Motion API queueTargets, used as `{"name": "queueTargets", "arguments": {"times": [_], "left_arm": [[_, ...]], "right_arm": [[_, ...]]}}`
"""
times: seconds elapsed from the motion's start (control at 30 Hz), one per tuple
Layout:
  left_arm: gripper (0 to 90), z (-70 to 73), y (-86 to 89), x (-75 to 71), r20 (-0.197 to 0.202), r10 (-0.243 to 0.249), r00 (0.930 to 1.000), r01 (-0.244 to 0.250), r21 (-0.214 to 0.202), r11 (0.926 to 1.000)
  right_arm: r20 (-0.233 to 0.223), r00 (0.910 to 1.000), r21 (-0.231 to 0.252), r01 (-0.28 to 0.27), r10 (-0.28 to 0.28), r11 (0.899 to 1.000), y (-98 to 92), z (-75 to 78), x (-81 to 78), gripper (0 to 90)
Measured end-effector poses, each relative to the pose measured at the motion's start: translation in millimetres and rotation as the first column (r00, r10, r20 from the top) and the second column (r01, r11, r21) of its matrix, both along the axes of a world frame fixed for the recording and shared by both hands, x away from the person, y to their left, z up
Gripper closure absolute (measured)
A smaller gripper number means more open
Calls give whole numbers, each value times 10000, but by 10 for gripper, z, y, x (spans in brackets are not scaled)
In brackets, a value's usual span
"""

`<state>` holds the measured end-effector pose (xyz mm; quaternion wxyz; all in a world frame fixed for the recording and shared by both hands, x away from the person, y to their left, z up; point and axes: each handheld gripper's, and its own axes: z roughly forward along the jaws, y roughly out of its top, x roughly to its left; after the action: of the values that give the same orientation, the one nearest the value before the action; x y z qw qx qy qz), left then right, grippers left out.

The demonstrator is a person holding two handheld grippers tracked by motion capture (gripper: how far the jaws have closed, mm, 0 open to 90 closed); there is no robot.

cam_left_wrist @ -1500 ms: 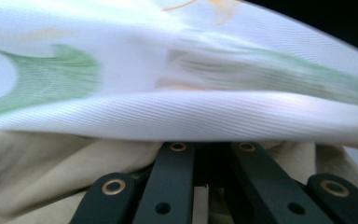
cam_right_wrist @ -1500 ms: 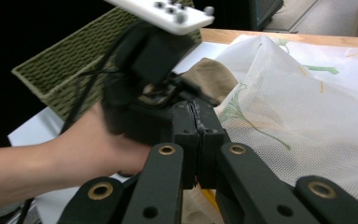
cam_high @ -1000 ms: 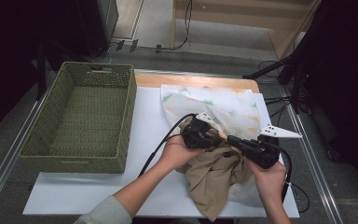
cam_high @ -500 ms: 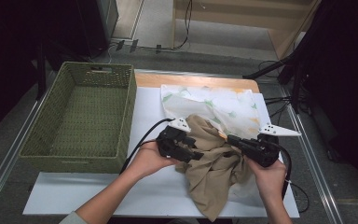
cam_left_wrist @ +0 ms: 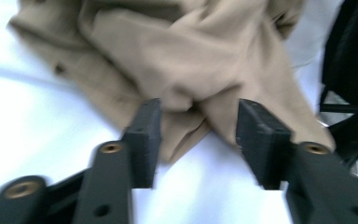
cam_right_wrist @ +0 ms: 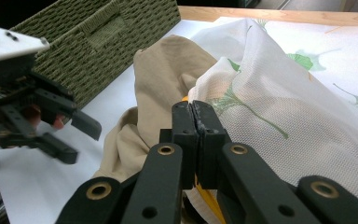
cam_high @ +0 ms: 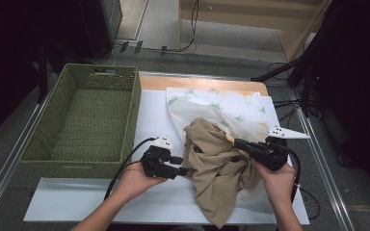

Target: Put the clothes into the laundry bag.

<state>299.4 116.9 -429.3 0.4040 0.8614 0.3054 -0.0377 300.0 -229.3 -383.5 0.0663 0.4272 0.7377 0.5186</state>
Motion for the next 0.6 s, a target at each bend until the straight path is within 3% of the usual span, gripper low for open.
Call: {"name": "queueTargets", "arguments": {"times": [0.1, 0.3, 0.6], "left_arm": [[694, -74, -2, 47, 160, 291, 9995, -298, 460, 9985], [848, -96, -145, 120, 192, 122, 9997, -129, 368, 9992], [892, -30, -640, 141, 509, -751, 9959, 743, 177, 9971]], "right_arm": [[32, 10000, -20, 2, -2, 10000, -1, 6, 7, 888], [82, 10000, 29, 40, -40, 10000, -7, 30, 7, 888], [25, 9999, -10, 133, -133, 9999, -2, 17, 18, 888]]}}
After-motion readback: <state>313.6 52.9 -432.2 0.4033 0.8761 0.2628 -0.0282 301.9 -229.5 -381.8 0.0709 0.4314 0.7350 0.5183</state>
